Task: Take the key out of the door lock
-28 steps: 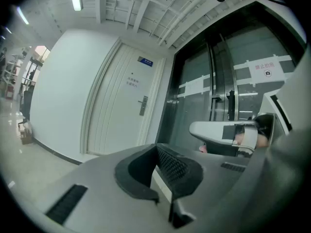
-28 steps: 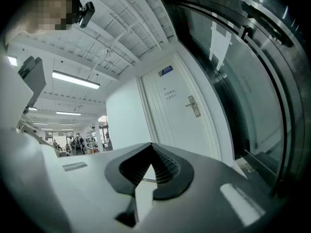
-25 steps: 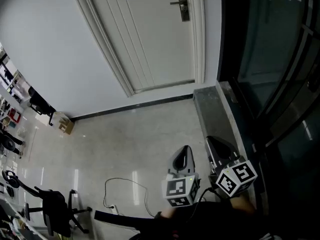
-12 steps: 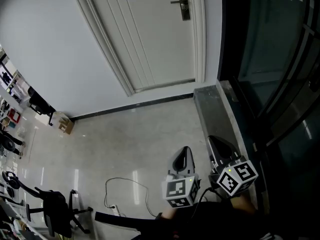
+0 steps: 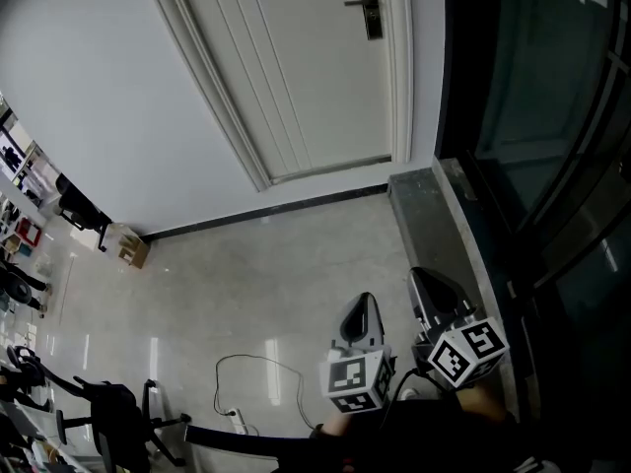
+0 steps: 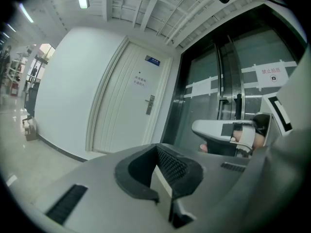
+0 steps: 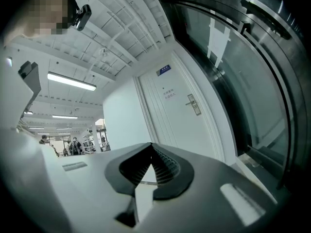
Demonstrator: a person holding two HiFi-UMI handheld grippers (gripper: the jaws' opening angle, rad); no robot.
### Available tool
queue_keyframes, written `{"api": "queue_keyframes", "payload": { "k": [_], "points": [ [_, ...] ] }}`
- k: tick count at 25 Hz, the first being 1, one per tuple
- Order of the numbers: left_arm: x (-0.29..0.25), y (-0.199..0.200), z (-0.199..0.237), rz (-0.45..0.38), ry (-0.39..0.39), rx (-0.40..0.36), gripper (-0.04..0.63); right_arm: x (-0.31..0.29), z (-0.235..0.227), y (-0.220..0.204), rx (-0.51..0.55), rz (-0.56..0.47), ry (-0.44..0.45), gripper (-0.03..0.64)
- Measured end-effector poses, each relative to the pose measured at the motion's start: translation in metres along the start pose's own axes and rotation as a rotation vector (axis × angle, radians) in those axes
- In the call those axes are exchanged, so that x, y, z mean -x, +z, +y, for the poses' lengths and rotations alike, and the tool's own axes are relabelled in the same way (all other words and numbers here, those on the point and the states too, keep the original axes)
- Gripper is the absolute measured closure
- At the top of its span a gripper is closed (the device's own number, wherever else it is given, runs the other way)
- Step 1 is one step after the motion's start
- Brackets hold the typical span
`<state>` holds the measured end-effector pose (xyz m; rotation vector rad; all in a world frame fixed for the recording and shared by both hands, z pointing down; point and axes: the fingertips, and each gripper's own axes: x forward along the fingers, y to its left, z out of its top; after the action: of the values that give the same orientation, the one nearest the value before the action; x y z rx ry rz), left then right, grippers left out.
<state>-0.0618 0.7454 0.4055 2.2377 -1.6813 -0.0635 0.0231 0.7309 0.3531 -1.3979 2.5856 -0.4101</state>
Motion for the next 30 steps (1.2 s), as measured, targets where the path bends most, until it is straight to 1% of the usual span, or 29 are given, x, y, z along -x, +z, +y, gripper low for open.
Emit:
{"api": "queue_keyframes", "payload": {
  "k": [5, 8, 11, 13, 17, 24, 30],
  "points": [
    [-0.003, -0.006, 0.024, 0.025, 0.004, 0.016, 0.595, -0.013, 0.003, -0.013, -0.022, -0.005, -0.033, 0.615],
    [-0.017, -0.011, 0.028, 0.046, -0.007, 0.025, 0.595, -0.022, -0.006, -0.019, -0.015, 0.011, -0.053, 0.615],
    [-0.037, -0.009, 0.029, 0.037, -0.013, 0.038, 0.596, -0.034, -0.019, -0.018, -0.011, 0.010, -0.058, 0.615],
    [-0.052, -0.007, 0.031, 0.030, -0.008, 0.052, 0.597, -0.046, -0.029, -0.016, -0.007, 0.006, -0.050, 0.615],
    [-0.091, -0.003, 0.028, 0.040, -0.008, 0.031, 0.596, -0.077, -0.057, -0.007, -0.016, 0.006, -0.029, 0.615],
    [-0.162, 0.032, 0.033, -0.010, 0.026, 0.018, 0.596, -0.133, -0.104, 0.022, -0.008, -0.010, 0.005, 0.615],
    [-0.220, 0.037, 0.022, -0.010, 0.026, 0.022, 0.597, -0.169, -0.144, 0.037, -0.004, -0.005, 0.045, 0.615]
  ]
}}
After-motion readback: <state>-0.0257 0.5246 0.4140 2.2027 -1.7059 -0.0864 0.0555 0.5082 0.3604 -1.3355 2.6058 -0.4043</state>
